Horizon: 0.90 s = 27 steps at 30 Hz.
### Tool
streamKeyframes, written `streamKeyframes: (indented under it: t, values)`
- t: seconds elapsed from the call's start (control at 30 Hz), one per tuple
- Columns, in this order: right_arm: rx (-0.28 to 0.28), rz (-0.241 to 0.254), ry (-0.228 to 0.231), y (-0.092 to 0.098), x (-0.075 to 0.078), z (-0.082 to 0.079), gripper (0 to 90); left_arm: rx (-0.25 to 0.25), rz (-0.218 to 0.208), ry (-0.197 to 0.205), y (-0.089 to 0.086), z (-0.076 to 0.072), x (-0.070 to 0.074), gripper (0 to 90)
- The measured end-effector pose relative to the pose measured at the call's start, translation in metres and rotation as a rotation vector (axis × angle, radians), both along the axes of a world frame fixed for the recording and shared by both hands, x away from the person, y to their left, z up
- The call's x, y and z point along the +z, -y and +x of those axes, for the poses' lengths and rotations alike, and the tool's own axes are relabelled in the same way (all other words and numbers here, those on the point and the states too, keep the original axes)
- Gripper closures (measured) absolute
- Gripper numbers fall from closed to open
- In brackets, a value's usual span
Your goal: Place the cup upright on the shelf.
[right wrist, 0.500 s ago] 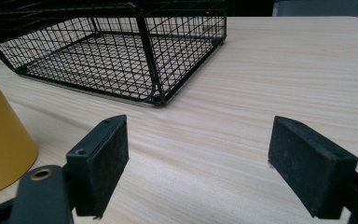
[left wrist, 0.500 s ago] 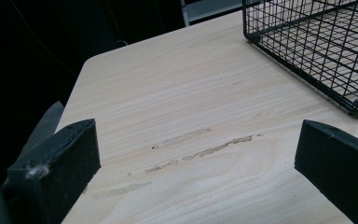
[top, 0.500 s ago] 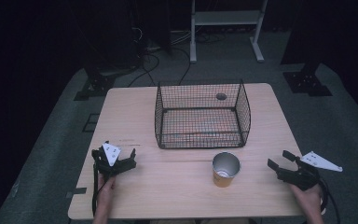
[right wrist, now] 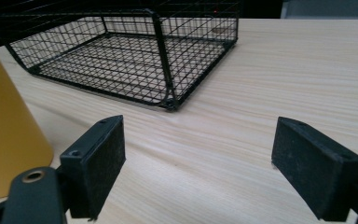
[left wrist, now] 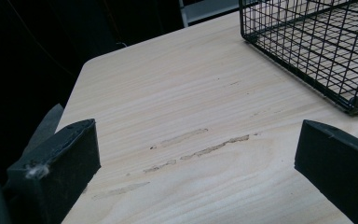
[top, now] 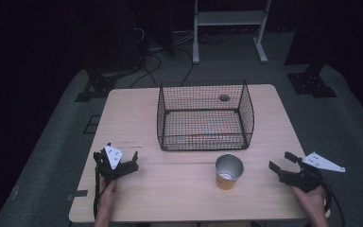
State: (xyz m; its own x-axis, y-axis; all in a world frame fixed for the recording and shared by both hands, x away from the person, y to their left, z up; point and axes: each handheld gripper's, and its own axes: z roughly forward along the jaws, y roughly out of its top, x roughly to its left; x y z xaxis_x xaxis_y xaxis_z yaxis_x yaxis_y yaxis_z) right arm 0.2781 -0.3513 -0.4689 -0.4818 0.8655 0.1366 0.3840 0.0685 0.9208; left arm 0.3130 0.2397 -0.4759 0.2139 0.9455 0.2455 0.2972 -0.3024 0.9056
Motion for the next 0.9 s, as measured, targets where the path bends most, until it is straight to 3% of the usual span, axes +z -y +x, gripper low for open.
streamKeyframes:
  t: [0.27,0.9]
  values:
    - [0.043,-0.001,-0.015,-0.004,0.001,-0.004,15.8,0.003,-0.001,0.001,0.001,0.0,0.0,0.0]
    - [0.138,-0.054,0.015,-0.022,0.013,-0.022,14.8,0.004,0.003,0.002,0.001,0.0,0.0,0.0]
